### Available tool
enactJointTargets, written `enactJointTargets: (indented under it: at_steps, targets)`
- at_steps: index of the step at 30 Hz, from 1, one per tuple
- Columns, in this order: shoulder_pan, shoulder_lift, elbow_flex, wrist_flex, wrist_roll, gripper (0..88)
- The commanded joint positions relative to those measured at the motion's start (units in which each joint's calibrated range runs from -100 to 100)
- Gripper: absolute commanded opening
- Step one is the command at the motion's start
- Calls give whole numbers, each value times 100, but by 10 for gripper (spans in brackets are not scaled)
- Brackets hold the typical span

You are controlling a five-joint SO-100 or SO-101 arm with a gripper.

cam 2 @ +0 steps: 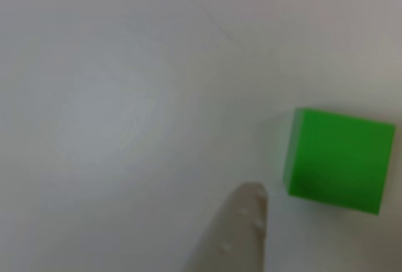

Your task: Pick up green cube and drop it in the blue box

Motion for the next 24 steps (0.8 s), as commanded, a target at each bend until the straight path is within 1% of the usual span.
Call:
enactJointTargets:
  at_steps: [1,21,24]
  targets:
    - [29,169,-349,-222,-5,263]
    - [21,428,-358,-247,-10,263]
    - [21,470,-358,-434,-142,263]
